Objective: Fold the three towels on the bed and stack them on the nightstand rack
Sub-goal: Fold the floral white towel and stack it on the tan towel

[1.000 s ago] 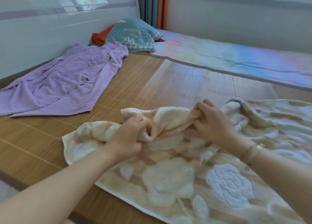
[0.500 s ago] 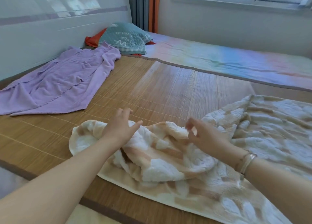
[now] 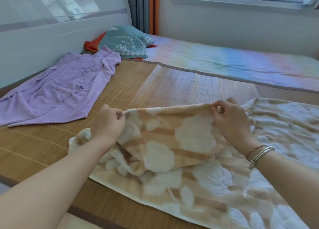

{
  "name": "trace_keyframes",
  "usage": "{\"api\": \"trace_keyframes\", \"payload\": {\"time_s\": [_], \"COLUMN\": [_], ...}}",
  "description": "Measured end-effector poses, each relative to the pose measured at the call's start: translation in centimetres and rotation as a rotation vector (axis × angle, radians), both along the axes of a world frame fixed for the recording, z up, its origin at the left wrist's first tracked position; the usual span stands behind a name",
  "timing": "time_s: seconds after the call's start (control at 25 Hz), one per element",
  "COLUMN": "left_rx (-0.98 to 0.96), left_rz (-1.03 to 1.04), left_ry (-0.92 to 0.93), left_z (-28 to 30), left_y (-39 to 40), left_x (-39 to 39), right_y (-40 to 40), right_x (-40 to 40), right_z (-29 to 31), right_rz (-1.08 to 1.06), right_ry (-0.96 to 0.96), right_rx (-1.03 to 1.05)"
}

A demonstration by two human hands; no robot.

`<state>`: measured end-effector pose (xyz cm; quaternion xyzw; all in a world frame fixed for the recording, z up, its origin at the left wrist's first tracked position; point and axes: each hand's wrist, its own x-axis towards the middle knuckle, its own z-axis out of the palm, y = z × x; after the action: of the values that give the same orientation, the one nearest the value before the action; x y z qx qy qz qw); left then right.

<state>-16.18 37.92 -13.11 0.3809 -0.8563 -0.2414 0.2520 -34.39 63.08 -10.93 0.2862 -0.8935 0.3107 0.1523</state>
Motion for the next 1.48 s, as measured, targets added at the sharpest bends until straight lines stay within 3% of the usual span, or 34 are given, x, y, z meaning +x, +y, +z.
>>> {"api": "trace_keyframes", "payload": {"time_s": [0.08, 0.16, 0.24, 0.36, 0.44, 0.52, 0.6, 0.68, 0.8, 0.92, 1.0, 1.16, 1.48], "left_rx": [-0.122, -0.089, 0.128, 0.593, 0.641, 0.393, 0.18, 0.225, 0.189, -0.028, -0.066, 0.008, 0.043], "left_rz": [0.031, -0.027, -0.142, -0.257, -0.213, -0.142, -0.131, -0.199, -0.184, -0.059, -0.107, -0.161, -0.064], "left_ry": [0.121, 0.132, 0.02, -0.131, -0.144, -0.069, 0.046, 0.0, -0.078, -0.111, -0.319, -0.693, -0.836], "left_z": [1.5, 2.1, 1.7, 0.7, 0.3, 0.1, 0.8, 0.6, -2.9, -7.1, -9.1, -11.7, -9.7], "left_y": [-0.2, -0.1, -0.4, -1.6, -3.3, -6.4, -10.3, -13.5, -16.0, -15.4, -14.5, -13.2, -13.0], "left_x": [0.7, 1.4, 1.9, 1.9, 0.0, -3.9, -8.3, -12.0, -14.2, -9.5, -4.9, 3.0, 13.6], "right_y": [0.0, -0.1, -0.2, -1.6, -4.0, -7.5, -11.8, -15.3, -17.1, -14.1, -11.7, -10.7, -12.8], "right_x": [1.0, 2.2, 2.6, 1.9, 0.0, -3.3, -7.8, -11.0, -11.2, -7.0, -3.4, 2.8, 12.3], "right_z": [1.1, 1.2, 1.2, 1.3, 1.2, 1.6, 2.7, 3.8, 1.5, -4.2, -7.1, -9.8, -11.6], "right_rz": [0.052, 0.124, 0.095, -0.039, -0.091, -0.045, 0.012, 0.14, 0.305, 0.438, 0.454, 0.466, 0.509], "right_ry": [-0.103, -0.424, -0.715, -0.927, -0.994, -0.886, -0.637, -0.598, -0.643, -0.512, -0.406, -0.402, -0.389], "right_rx": [-0.02, 0.016, 0.058, 0.161, 0.223, 0.163, -0.033, -0.141, 0.028, 0.227, 0.339, 0.551, 0.698]}}
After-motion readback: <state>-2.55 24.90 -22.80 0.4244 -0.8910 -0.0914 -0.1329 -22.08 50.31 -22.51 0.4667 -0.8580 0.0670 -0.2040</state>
